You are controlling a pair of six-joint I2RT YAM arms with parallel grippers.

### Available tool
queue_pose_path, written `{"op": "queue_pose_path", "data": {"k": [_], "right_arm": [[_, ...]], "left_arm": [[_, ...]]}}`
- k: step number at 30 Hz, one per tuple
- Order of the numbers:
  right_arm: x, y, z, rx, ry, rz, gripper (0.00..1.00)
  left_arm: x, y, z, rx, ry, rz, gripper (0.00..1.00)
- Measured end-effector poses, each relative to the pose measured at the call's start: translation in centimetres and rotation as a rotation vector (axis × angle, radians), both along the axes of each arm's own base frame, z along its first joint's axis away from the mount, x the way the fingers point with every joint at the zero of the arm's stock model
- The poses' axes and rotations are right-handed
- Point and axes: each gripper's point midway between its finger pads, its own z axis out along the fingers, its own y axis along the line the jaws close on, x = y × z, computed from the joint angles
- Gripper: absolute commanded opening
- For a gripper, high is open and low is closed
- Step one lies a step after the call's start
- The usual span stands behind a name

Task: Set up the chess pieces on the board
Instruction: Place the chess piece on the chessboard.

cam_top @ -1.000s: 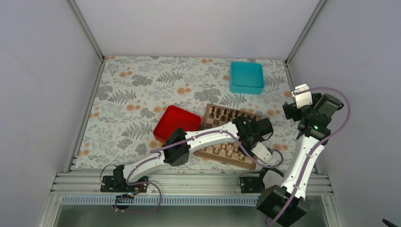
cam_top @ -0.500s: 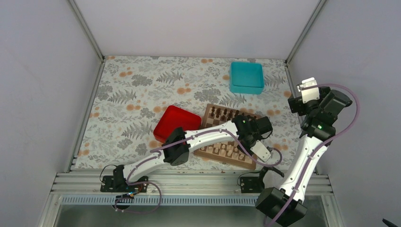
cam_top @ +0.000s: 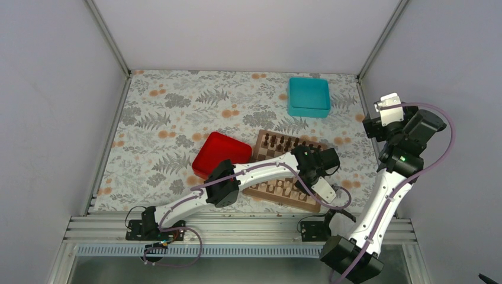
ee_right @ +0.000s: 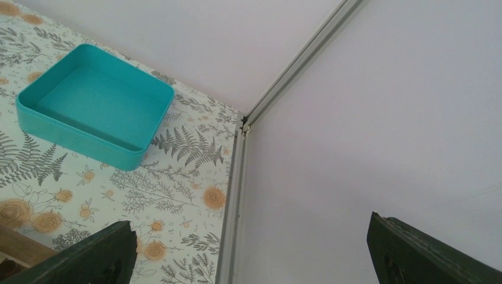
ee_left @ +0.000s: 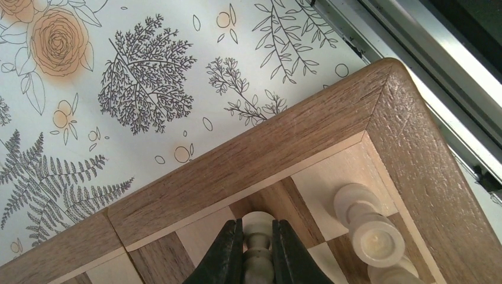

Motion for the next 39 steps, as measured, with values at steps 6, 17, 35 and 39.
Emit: {"op": "queue_pose_path", "data": {"k": [6,17,35,39], "right_arm": [[-0.1,0.1,-0.3,0.005,0.01,0.004,1.0],[0.0,0.2,-0.4,0.006,0.015,0.013,1.0],[0.3,0.3,-1.9,0.014,0.052,0.032,1.0],[0.2,0.3,-2.3,0.018,0.063,0.034,1.0]], "left_arm": [[0.0,0.1,0.0,0.002,-0.003,-0.005,0.02],[0.0,0.0,0.0,0.002,-0.006,-0.013,0.14],[0.0,-0.4,0.1,-0.012,-0.026,-0.016,0.2],[0.1,-0.4,0.1,-0.013,-0.032,-0.015,0.21]]}}
